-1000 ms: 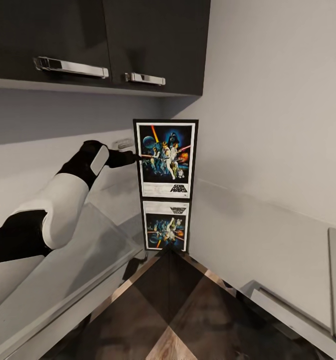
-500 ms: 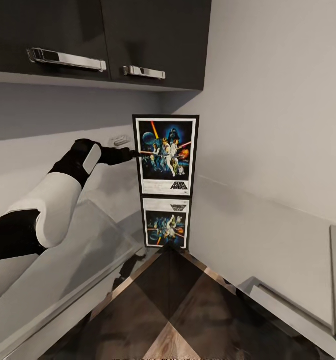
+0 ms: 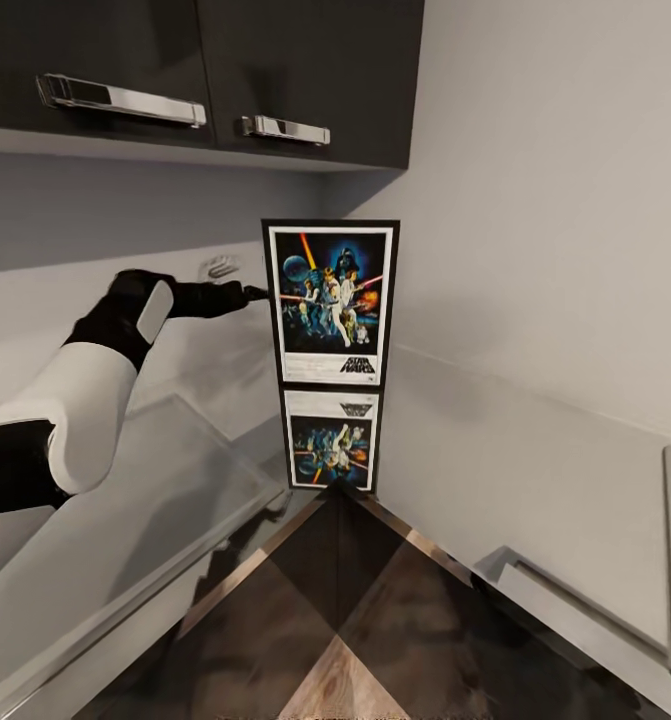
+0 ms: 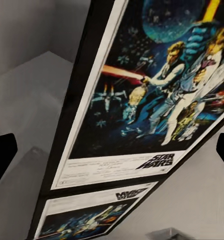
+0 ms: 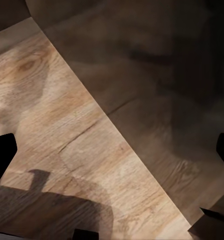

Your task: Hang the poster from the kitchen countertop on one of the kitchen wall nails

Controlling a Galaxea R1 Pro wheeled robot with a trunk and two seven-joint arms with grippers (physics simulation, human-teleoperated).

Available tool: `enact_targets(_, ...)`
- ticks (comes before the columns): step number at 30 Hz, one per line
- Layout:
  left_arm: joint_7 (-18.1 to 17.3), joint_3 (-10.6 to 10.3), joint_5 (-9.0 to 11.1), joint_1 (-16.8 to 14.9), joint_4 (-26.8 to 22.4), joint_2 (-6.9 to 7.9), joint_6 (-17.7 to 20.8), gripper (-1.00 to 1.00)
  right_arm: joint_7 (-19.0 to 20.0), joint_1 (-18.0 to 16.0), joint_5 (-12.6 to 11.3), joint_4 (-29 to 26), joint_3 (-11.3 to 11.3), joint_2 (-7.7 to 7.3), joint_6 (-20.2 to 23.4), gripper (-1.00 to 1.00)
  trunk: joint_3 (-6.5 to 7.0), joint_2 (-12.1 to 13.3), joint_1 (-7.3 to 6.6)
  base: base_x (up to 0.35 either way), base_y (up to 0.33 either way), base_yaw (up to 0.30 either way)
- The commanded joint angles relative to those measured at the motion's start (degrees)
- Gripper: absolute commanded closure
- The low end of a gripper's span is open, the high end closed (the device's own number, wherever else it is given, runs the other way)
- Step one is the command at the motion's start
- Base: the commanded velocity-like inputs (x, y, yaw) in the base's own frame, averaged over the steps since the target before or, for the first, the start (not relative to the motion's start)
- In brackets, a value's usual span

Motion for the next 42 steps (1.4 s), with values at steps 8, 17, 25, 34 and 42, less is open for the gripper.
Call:
enact_targets(8, -2.9, -0.2, 0.5, 0.0, -0.1, 1.77, 0.4, -1.0, 0.0, 0.0, 0.1, 0.0, 0.1, -0.02, -0.1, -1.0, -0.8, 0.0, 0.0, 0.0, 0.0, 0.0)
enact_targets(17, -5.8, -1.5, 0.4, 0.0, -0.2, 2.17, 0.3, -1.0, -0.1, 0.0, 0.1, 0.0, 0.1, -0.02, -0.1, -1.0, -1.62, 0.0, 0.0, 0.0, 0.0, 0.0)
enact_targets(25, -7.7, -1.9, 0.5, 0.0, -1.7, 2.28, 0.3, -1.0, -0.1, 0.0, 0.1, 0.0, 0.1, -0.02, -0.1, -1.0, -2.36, 0.0, 0.0, 0.0, 0.0, 0.0)
enact_targets(34, -9.8, -2.0, 0.4, 0.0, -1.8, 2.58, 0.2, -1.0, -0.1, 0.0, 0.1, 0.1, 0.2, -0.02, -0.1, -1.0, -3.19, 0.0, 0.0, 0.0, 0.0, 0.0)
enact_targets(42, -10.2, -2.0, 0.4, 0.0, -1.8, 2.8, -0.1, -1.0, -0.1, 0.0, 0.1, 0.1, 0.2, -0.02, -0.1, -1.0, -3.93, 0.0, 0.0, 0.0, 0.0, 0.0)
